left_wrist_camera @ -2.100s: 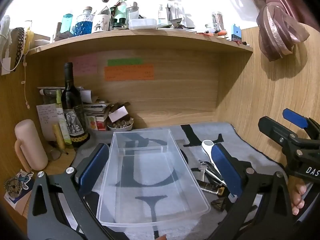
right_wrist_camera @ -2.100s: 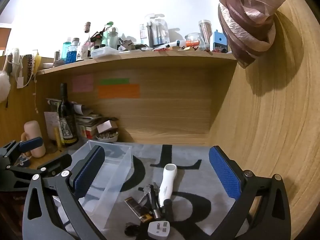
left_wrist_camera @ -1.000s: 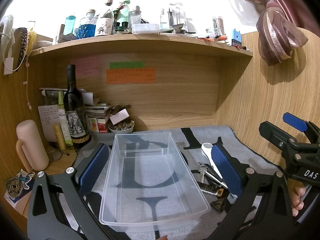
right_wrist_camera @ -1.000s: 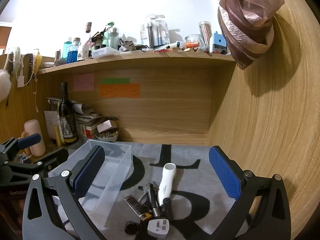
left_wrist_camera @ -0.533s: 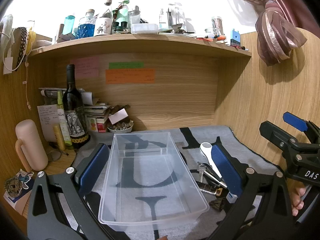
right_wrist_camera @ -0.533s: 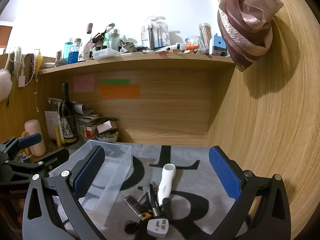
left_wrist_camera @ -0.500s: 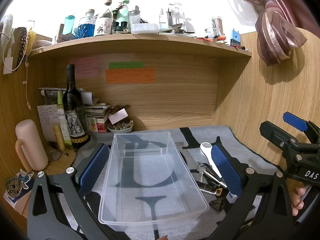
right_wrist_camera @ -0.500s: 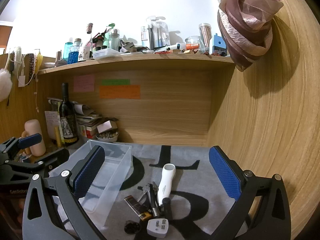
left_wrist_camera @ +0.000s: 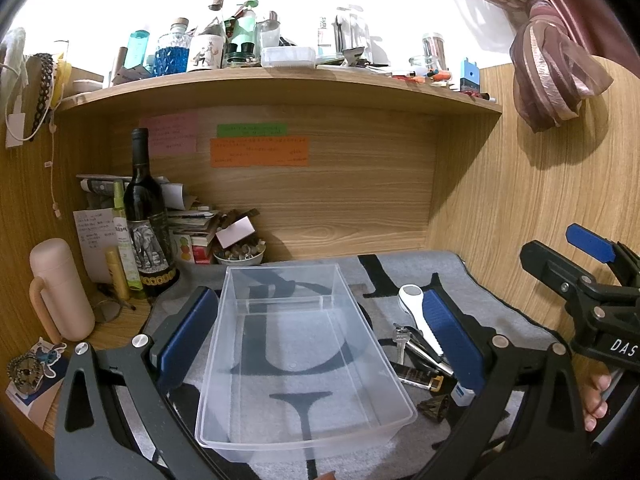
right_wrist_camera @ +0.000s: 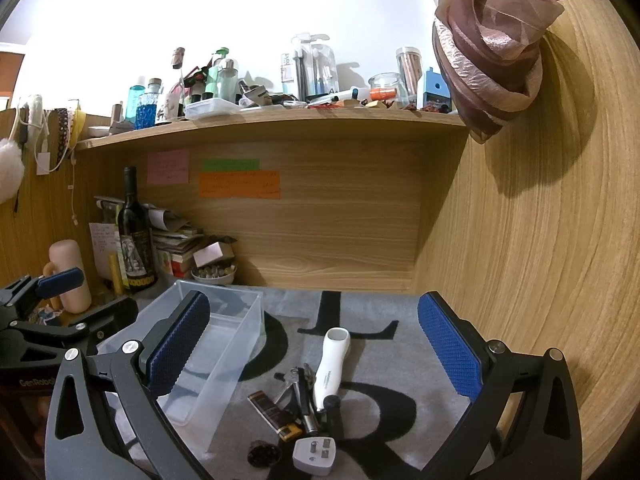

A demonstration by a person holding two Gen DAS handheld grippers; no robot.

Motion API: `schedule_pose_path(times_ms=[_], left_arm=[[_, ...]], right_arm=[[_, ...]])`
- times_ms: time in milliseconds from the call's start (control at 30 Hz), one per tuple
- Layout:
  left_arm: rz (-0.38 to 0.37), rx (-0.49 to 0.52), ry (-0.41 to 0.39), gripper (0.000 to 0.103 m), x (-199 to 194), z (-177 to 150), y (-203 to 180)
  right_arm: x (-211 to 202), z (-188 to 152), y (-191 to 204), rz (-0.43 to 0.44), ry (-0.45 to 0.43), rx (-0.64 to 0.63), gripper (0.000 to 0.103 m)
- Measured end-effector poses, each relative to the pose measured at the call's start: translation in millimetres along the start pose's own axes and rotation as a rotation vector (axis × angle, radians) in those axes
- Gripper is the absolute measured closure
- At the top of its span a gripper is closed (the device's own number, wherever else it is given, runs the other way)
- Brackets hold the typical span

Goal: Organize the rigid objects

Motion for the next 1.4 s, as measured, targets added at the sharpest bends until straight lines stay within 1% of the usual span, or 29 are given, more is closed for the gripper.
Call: schedule_pose_path(times_ms=[367, 667, 767, 967, 1033, 1067, 1100, 1167, 1233, 1333, 1400], left_arm=[[0.004, -0.004, 0.003, 0.0, 1, 2, -3], [-0.001, -0.018, 0.003, 0.0, 3, -1, 4], [-0.017, -0.018, 0.01, 0.0, 4, -2, 6], [-0.076, -0.008, 0.029, 0.0, 7, -2, 7], [-0.075, 0.001, 0.036, 0.005, 8, -2, 6], [-0.068, 0.004, 0.042, 0.015, 8, -2, 6], [-0.06, 0.006, 0.055, 0.019, 10, -1, 6], [-0.071, 0.003, 0.075, 0.019, 13, 0, 10], [-0.083, -0.001, 0.098, 0.021, 17, 0, 14], [-0.08, 0.005, 0.124, 0.023, 23, 0, 20], [-0.072, 0.006, 0.151, 0.029, 29, 1, 25]], right_arm=[[-1, -1, 0, 0.004, -0.001, -0.001, 0.0], [0, -1, 1, 0.009, 0.005, -0.001, 0.0], [1, -1, 1, 0.016, 0.007, 0.0, 0.0], [3, -4, -1, 0.025, 0.007, 0.014, 0.0], [7, -5, -3, 0.029, 0.018, 0.019, 0.004], [9, -5, -4, 0.031, 0.027, 0.024, 0.008], [12, -5, -6, 0.034, 0.038, 0.025, 0.014], [19, -5, -10, 0.038, 0.071, 0.036, 0.02], [27, -5, -14, 0.051, 0.102, 0.047, 0.022], [38, -8, -20, 0.059, 0.143, 0.063, 0.03], [45, -10, -23, 0.062, 0.171, 0.067, 0.037]])
Point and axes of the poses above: each gripper's, at about its wrist camera, not at the fingertips, and x roughly the way its jaws point, y to its left, z to its top, the point moved 1 cm from there along x, roughly the way its jaws point, and after that the axes turned 10 degrees about y, right-handed, at the moved point
